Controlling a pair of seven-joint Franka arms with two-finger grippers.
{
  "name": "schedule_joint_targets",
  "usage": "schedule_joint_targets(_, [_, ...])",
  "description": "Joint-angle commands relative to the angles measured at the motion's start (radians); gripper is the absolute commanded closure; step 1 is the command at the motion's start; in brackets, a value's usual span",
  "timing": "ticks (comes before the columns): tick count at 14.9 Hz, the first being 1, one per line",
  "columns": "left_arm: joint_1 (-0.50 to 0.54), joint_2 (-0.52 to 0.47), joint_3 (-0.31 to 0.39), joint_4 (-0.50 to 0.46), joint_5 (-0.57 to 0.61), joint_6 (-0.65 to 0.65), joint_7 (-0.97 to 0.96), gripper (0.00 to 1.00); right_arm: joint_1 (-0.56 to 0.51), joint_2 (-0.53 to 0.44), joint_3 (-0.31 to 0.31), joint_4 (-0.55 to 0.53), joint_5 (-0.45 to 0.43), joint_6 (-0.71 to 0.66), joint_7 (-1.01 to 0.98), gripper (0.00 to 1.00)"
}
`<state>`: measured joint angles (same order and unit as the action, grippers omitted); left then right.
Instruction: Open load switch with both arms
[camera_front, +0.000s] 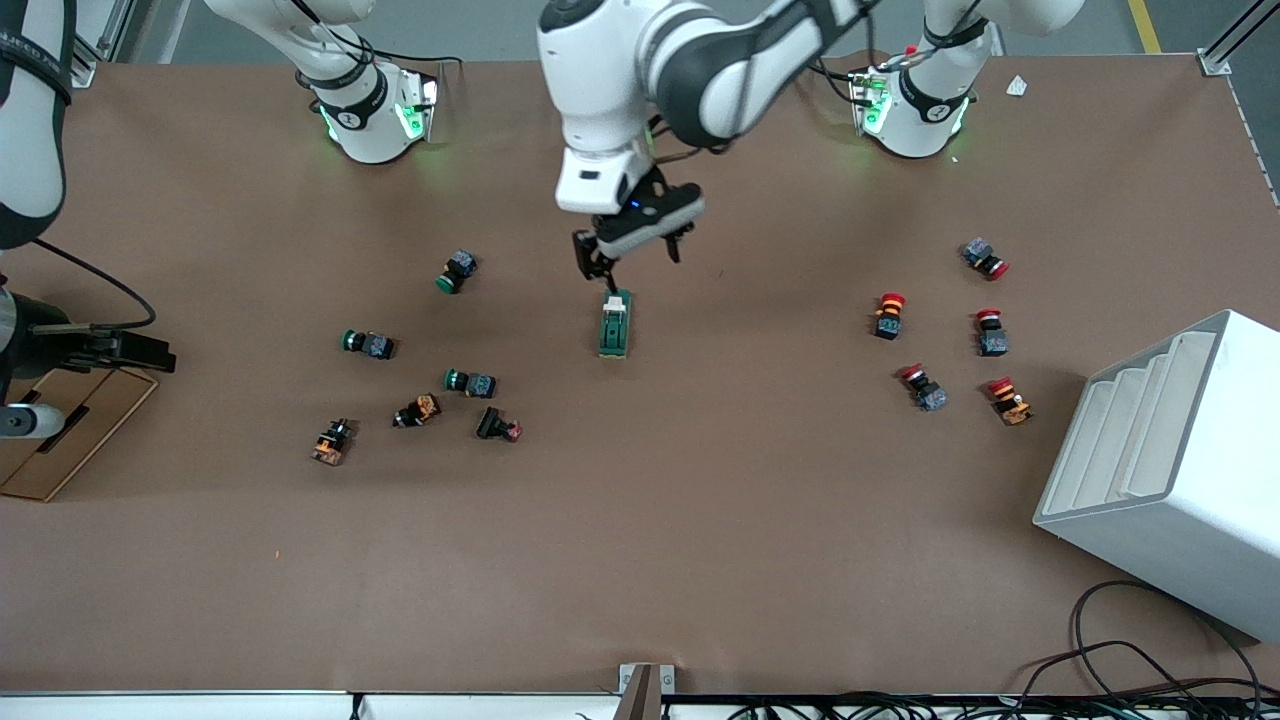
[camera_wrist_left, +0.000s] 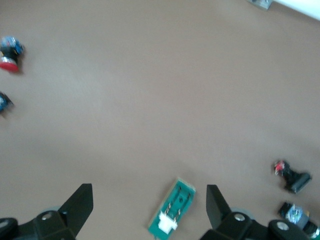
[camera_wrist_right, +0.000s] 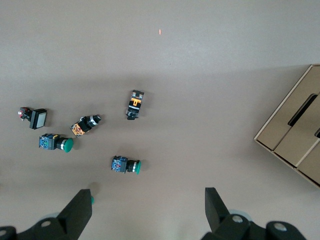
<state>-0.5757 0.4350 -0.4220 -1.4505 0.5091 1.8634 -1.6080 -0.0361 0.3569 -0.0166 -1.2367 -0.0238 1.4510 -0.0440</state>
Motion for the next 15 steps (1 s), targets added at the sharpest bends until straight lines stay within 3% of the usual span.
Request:
schedule_joint_targets(1, [0.117, -0.033, -0.009, 0.013, -0.055, -0.013, 0.121, 0.00, -0.005, -0.010, 0.020, 0.016, -0.010, -0.059, 0.009, 0.00])
schedule_joint_targets(6, [0.313, -0.057, -0.011, 0.064, -0.138, -0.018, 0.331, 0.00, -0.016, -0.048, 0.015, 0.010, 0.070, -0.124, 0.010, 0.00])
schedule_joint_targets(15, [0.539, -0.123, -0.021, 0.064, -0.213, -0.073, 0.804, 0.00, -0.004, -0.186, 0.012, -0.121, 0.065, -0.086, 0.013, 0.00])
